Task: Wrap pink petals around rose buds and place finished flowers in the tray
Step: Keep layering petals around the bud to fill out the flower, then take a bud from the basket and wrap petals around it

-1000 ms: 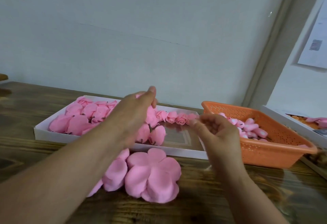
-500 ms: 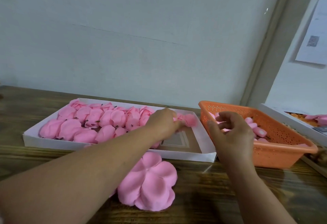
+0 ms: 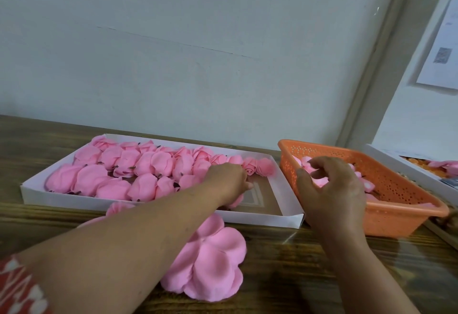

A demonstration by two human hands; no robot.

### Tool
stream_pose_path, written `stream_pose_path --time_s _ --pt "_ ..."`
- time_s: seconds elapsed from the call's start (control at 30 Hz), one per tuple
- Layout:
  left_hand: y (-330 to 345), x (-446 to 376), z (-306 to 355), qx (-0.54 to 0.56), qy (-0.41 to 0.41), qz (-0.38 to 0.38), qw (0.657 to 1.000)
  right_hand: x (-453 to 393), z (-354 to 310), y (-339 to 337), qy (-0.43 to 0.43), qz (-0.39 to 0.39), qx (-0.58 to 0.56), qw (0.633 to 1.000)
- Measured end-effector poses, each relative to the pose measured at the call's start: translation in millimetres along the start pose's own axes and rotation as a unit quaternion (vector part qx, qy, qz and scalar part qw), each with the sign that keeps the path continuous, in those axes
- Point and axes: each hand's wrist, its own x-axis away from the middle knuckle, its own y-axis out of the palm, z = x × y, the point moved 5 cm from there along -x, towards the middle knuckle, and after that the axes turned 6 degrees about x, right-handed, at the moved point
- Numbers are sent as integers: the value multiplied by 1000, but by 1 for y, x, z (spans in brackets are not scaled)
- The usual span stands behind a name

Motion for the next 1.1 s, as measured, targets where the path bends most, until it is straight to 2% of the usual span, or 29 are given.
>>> stream_pose_path --time_s 0.1,0.3,0.4,0.47,0.53,0.57,0.67,0.73,0.83,1.03,1.1 --pt "0 4 0 -30 0 0 1000 -1 -1 -2 7 -7 2 1000" --pt "-9 13 4 -5 -14 -37 999 -19 3 -17 62 -17 -37 997" --pt "-10 17 5 0 -20 -59 998 -58 31 -36 119 12 -79 990" --pt "-10 18 7 0 -10 -74 997 -87 57 -41 144 -3 -61 988" --pt "-10 19 9 -7 -5 -86 996 -110 85 -31 170 -84 -8 982" --pt "-10 19 10 -10 -6 -89 996 -115 99 -21 183 -152 26 971" --pt "-11 21 8 -11 -16 -87 996 -113 133 10 191 -365 144 900" --pt "-11 21 8 -15 -14 -81 996 -107 144 23 134 -436 230 860" --pt "-9 20 7 -18 -13 -70 997 -105 137 45 41 -459 274 844" --pt "-5 17 5 -4 -15 -57 998 -91 102 84 60 -522 172 833" --pt "-5 16 5 -3 -17 -59 998 -87 98 91 66 -530 190 824"
